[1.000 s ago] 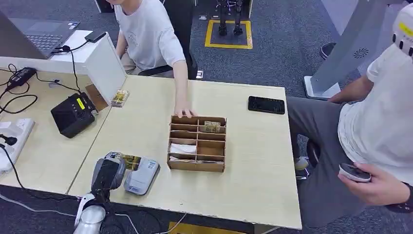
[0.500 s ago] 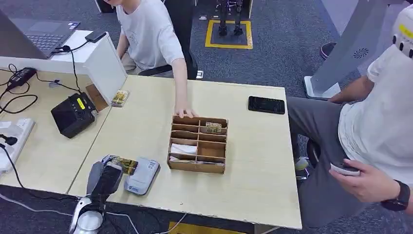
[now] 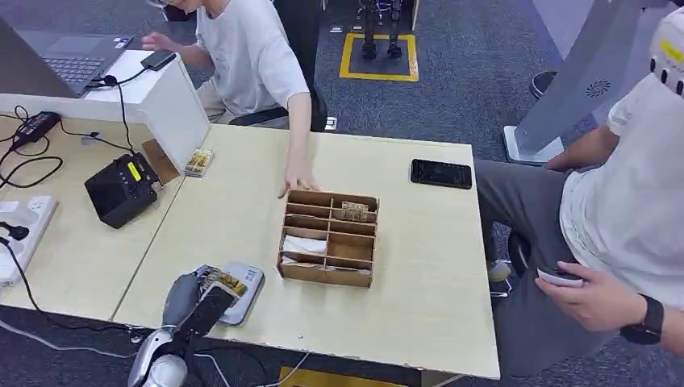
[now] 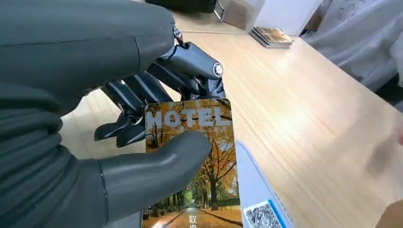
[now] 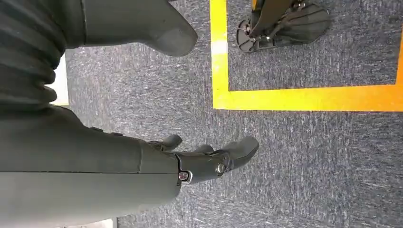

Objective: Pass the card to the sensor for recognition and then transmit it.

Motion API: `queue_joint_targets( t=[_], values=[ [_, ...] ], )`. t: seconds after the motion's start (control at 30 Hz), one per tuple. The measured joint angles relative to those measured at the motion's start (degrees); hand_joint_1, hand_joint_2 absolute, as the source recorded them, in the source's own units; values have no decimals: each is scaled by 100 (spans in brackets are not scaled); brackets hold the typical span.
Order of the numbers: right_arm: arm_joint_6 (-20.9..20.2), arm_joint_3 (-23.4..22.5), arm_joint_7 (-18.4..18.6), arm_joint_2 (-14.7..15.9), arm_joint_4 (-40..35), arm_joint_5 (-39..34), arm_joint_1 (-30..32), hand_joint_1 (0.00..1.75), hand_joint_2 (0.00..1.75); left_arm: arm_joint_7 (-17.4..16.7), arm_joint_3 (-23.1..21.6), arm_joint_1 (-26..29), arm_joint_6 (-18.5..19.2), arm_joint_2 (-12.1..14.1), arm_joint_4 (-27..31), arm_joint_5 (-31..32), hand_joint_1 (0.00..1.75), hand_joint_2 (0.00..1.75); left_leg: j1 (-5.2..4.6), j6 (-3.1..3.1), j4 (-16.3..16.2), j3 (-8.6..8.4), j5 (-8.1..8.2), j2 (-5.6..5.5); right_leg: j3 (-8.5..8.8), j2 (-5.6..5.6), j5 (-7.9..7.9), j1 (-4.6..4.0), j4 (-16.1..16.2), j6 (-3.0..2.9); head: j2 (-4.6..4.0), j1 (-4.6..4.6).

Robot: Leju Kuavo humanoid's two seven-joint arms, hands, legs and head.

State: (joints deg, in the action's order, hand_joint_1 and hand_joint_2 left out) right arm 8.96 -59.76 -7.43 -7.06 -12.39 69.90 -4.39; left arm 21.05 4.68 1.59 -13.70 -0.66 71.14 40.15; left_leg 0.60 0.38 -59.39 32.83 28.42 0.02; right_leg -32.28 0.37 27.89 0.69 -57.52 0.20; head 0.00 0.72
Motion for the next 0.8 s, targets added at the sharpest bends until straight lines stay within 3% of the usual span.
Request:
queue_joint_targets(
  t=[0.43, 0.57, 0.63, 0.73, 0.8],
  values=[
    [-20, 0, -15, 0, 0, 83, 0, 0, 175, -105, -194, -131, -212, -2, -336, 317, 175, 175, 0, 0, 0, -11, -1, -2, 13, -2, 0, 0, 0, 0, 0, 0],
    [-22, 0, -15, 0, 0, 109, 0, 0, 175, 216, -208, -198, -370, -59, -446, -23, 175, 175, 0, 1, 0, -14, -3, -1, 15, -2, -1, 0, 0, 0, 0, 0],
    [-31, 0, -15, 0, 0, 177, 0, 0, 175, 455, -208, -275, 54, -83, -441, -793, 175, 175, 0, 5, 0, -13, -7, -3, 15, -5, -2, 0, 0, 0, 0, -2],
    [-74, 0, -28, 0, 0, 214, -6, 0, 175, 568, -114, -441, 1261, -85, -241, -2506, 175, 175, 2, 3, -1, -9, -13, -7, 13, -8, -5, -2, 0, 1, 0, 0],
    [-98, 0, -17, 0, 0, 287, -7, 0, 175, 527, -19, -653, 1567, -83, -91, -3164, 175, 175, 3, -1, 0, -7, -16, -8, 12, -8, -11, -3, -1, -7, 0, -2]
  ],
)
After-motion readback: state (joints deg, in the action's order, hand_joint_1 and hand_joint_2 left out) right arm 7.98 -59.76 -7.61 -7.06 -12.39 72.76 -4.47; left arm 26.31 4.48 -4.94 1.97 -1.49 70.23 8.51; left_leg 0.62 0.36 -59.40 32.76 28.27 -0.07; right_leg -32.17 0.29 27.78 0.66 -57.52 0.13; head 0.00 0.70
